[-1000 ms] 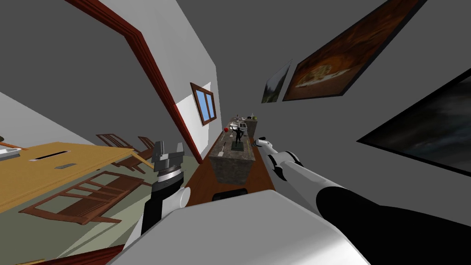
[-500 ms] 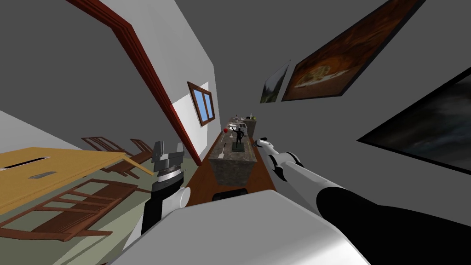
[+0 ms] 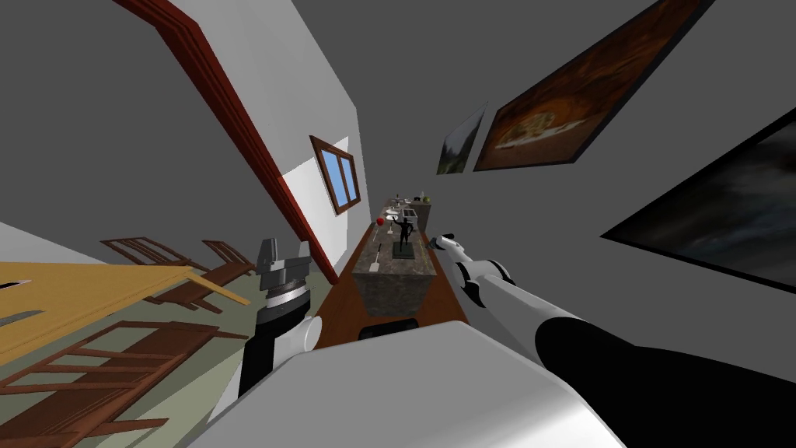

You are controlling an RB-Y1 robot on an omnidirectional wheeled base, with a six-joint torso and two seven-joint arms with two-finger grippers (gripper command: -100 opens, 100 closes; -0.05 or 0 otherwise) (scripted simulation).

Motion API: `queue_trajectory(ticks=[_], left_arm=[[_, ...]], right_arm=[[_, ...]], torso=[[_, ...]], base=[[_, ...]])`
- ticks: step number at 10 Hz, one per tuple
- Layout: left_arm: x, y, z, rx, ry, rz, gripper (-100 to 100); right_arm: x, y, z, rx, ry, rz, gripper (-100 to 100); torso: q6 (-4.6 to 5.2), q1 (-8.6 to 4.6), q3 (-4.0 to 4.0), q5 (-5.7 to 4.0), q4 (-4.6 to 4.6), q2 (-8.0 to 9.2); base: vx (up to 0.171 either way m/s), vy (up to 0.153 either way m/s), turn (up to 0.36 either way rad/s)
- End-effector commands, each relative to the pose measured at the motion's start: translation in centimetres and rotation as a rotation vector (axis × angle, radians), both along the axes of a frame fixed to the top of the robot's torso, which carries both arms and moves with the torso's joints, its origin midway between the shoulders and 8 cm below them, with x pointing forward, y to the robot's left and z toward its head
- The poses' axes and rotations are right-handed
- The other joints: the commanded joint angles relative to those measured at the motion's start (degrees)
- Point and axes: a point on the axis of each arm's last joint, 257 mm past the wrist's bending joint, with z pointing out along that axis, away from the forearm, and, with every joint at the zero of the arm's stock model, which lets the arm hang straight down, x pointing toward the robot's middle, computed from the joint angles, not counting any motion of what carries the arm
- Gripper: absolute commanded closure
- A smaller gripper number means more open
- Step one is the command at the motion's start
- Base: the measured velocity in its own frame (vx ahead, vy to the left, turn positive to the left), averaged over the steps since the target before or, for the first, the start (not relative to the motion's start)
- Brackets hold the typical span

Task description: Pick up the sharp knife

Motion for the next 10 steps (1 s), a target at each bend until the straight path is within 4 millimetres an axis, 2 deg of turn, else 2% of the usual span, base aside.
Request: queue_trajectory(ticks=[1, 3, 4, 8, 9, 10], left_arm=[[0.0, 0.0, 0.0, 0.0, 0.0, 0.0, 0], [0.0, 0.0, 0.0, 0.0, 0.0, 0.0, 0], [0.0, 0.0, 0.0, 0.0, 0.0, 0.0, 0], [0.0, 0.0, 0.0, 0.0, 0.0, 0.0, 0], [0.0, 0.0, 0.0, 0.0, 0.0, 0.0, 0], [0.0, 0.0, 0.0, 0.0, 0.0, 0.0, 0]], right_arm=[[-0.1, -0.1, 0.0, -0.009, -0.001, 0.014, -100], [-0.1, -0.2, -0.1, -0.006, -0.003, 0.016, -100], [-0.2, -0.2, -0.1, -0.009, -0.003, 0.019, 100], [-0.1, -0.2, -0.1, -0.009, -0.003, 0.019, 100], [-0.1, -0.2, -0.1, -0.009, -0.003, 0.019, 0], [0.7, -0.2, 1.4, -0.004, -0.031, 0.025, -100]], torso=[[0.0, 0.0, 0.0, 0.0, 0.0, 0.0], [-0.02, 0.03, 0.02, 0.01, 0.01, 0.03], [-0.04, -0.06, 0.05, 0.0, 0.02, 0.1], [-0.02, -0.19, 0.12, -0.04, 0.05, 0.2], [-0.02, -0.19, 0.12, -0.04, 0.05, 0.21], [-0.02, -0.19, 0.12, -0.04, 0.05, 0.21]], base=[[0.042, 0.055, -0.041], [0.034, 0.044, -0.036], [0.004, 0.005, 0.004], [0.0, 0.0, 0.0], [0.0, 0.0, 0.0], [-0.049, 0.001, 0.023]])
